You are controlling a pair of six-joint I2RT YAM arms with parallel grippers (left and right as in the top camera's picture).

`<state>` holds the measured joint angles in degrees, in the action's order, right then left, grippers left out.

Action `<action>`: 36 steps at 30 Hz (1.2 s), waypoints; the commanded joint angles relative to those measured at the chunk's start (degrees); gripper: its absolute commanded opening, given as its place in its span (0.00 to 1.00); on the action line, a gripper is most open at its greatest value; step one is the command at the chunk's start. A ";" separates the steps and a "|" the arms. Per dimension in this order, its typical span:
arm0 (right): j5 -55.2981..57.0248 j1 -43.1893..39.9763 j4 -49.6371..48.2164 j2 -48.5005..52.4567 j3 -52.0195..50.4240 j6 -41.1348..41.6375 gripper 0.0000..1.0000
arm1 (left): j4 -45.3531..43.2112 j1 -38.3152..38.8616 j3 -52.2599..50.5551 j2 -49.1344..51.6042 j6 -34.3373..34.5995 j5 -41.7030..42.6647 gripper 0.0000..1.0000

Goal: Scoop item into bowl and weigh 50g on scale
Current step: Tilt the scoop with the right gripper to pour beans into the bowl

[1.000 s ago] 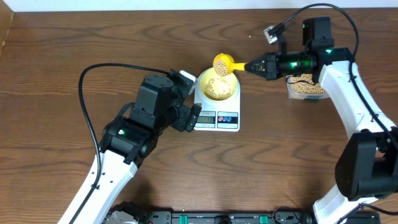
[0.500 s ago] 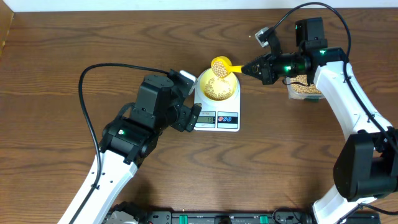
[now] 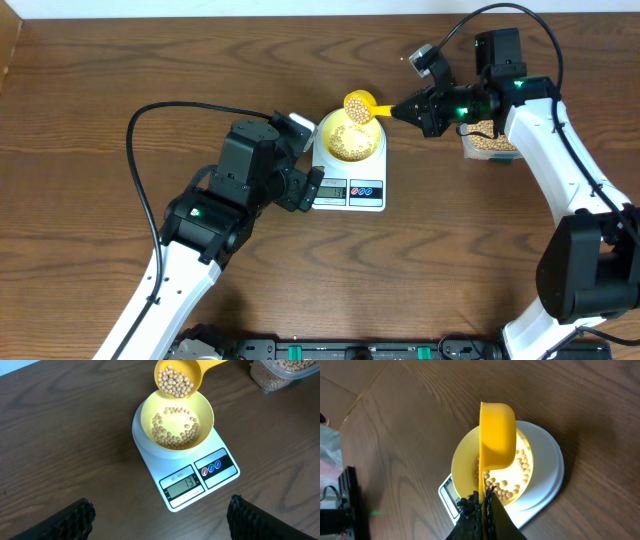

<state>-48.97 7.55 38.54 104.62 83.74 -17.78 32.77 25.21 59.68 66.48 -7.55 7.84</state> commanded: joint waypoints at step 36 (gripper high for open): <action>-0.46 1.18 1.07 0.39 0.76 -23.32 0.01 | -0.07 -0.13 -0.13 0.20 -0.15 0.55 0.86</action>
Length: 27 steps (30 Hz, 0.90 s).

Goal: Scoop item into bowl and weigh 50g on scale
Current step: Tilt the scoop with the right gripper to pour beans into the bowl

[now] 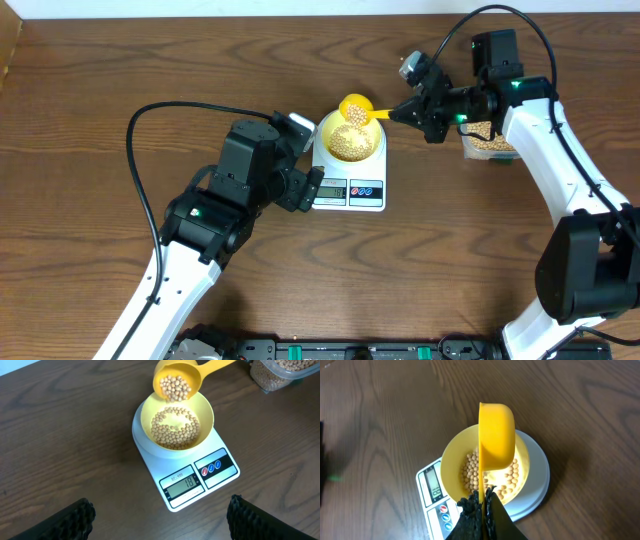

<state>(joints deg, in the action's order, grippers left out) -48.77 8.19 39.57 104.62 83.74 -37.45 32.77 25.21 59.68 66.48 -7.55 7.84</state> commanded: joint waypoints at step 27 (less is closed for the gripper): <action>-0.63 0.55 0.07 0.39 0.76 -13.14 0.01 | -0.04 -0.13 -0.13 0.20 -0.15 0.55 0.86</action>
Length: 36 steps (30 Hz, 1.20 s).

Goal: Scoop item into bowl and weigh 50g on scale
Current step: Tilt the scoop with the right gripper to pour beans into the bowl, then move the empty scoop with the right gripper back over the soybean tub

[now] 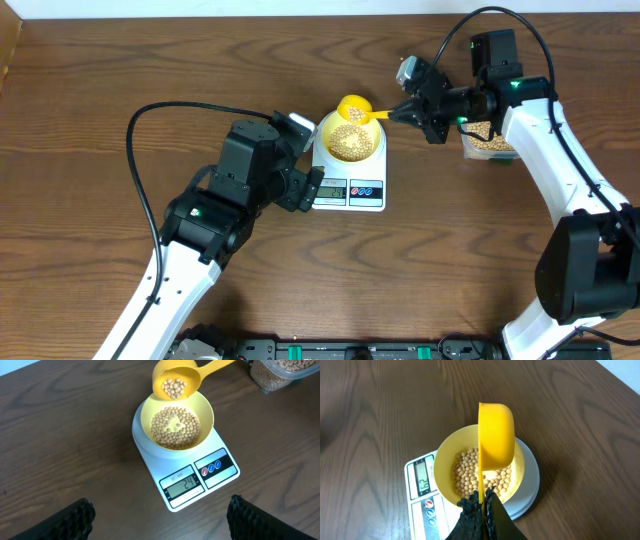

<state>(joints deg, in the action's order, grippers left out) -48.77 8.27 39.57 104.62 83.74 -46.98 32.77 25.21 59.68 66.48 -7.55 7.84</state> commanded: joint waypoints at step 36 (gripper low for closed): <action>15.89 -0.15 -18.47 -3.93 0.81 12.48 0.01 | -0.07 -0.13 -0.13 0.20 -0.15 0.55 0.86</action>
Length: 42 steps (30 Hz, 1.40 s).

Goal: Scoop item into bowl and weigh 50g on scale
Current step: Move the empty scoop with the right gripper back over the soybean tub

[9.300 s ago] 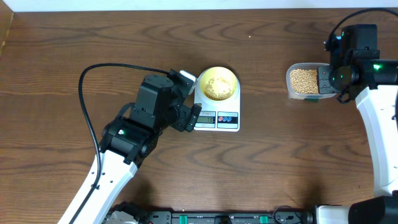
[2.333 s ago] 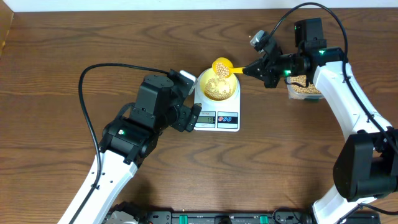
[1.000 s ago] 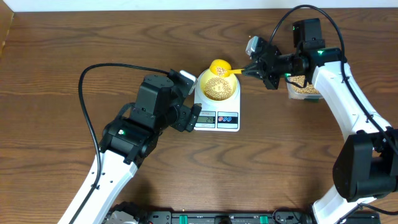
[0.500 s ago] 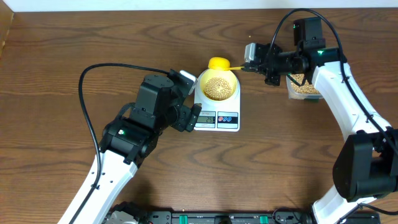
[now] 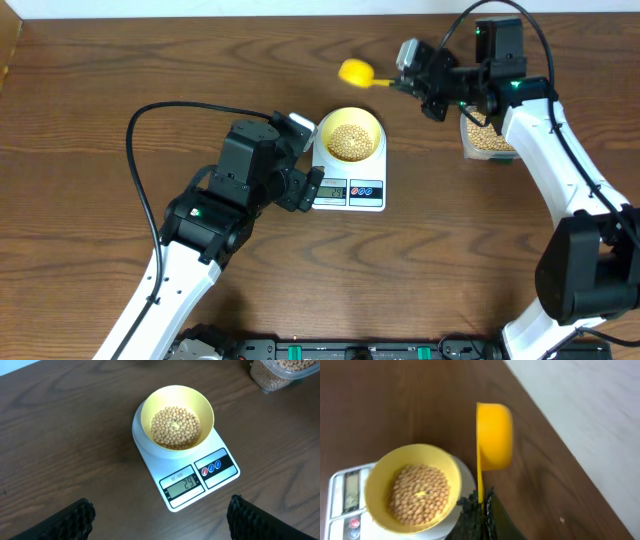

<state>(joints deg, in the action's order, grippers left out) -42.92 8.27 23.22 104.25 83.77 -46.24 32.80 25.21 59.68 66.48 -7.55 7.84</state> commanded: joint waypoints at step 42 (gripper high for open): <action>50.93 -9.05 30.51 -11.34 0.83 47.93 0.01 | -0.09 -0.13 -0.13 0.20 -0.15 0.55 0.87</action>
<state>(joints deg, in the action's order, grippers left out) 4.71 -0.56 52.05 93.69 83.88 0.40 32.77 25.21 59.68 66.54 -7.55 7.84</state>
